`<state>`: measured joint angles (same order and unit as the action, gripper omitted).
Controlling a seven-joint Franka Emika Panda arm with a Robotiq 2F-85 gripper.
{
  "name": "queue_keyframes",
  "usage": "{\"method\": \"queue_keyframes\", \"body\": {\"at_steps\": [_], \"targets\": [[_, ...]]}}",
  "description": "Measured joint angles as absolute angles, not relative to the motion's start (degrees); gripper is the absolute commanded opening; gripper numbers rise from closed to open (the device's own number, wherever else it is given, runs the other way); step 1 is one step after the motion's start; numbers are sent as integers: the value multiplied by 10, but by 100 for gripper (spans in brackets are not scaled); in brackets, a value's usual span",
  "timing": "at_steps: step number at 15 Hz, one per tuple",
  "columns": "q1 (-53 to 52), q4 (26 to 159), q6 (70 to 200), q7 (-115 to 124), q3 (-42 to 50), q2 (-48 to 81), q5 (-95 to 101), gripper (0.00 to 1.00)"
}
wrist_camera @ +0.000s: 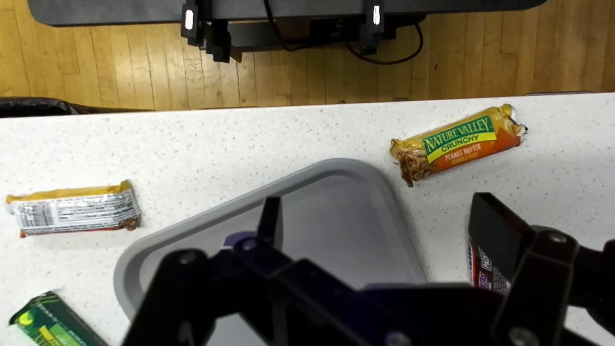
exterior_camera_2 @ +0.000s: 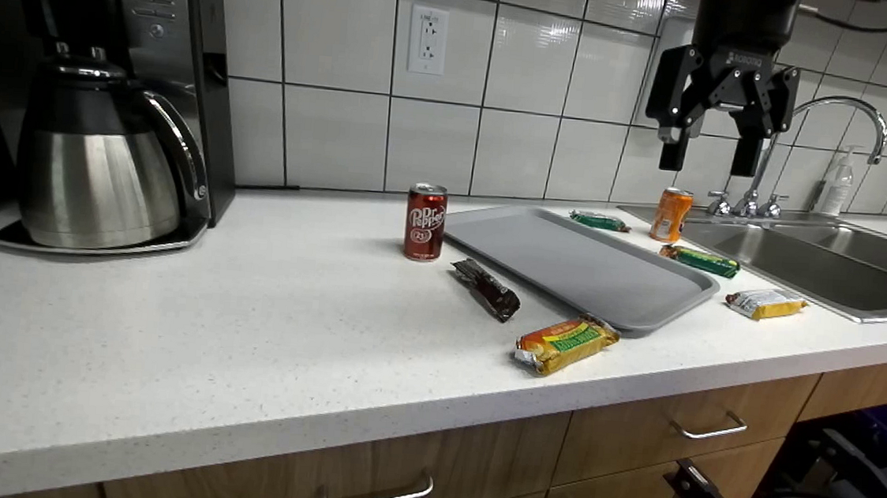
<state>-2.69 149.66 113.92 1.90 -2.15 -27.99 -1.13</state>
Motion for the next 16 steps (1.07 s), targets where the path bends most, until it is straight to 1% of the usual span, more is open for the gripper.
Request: {"method": "queue_keyframes", "body": {"at_steps": [7, 16], "targets": [[-56, 1487, 1216, 47, -64, -214, -18, 100], [-68, 1425, 1283, 68, -91, -102, -16, 100]]}}
